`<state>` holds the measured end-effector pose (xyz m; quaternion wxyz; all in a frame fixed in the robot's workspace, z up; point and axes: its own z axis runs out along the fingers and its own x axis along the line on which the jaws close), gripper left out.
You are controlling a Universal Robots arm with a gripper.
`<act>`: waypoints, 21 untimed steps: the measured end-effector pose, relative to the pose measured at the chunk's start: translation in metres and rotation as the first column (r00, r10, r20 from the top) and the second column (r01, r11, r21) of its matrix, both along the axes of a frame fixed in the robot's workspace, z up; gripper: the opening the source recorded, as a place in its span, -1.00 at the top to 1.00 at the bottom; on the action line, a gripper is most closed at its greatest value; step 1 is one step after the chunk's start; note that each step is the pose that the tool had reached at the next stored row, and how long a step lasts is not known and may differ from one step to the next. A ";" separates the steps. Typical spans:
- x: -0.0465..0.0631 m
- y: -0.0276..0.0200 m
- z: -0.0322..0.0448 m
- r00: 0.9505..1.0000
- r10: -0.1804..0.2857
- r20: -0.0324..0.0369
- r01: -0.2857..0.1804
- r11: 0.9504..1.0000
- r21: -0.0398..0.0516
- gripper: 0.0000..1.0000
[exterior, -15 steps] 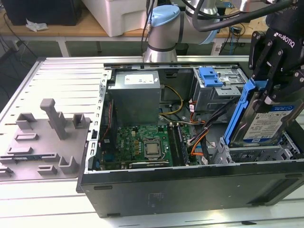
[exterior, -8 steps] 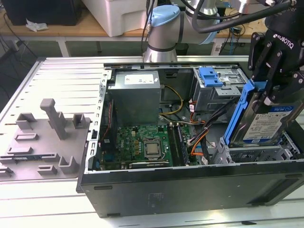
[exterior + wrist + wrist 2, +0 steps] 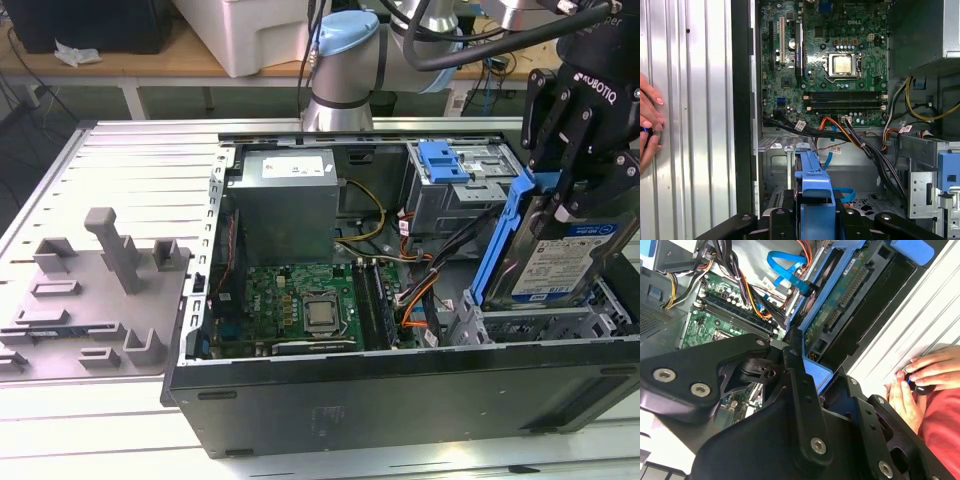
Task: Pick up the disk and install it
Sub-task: 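Insert the disk into the insertion slot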
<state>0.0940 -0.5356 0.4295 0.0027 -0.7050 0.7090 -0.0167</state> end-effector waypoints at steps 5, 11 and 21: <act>0.000 0.0000 0.0025 1.000 0.000 0.000 0.000 1.000 0.000 0.27; -0.001 0.0001 0.0068 1.000 0.000 0.000 0.000 1.000 0.000 0.27; -0.003 0.0016 0.0095 1.000 -0.004 0.000 0.004 1.000 0.000 0.27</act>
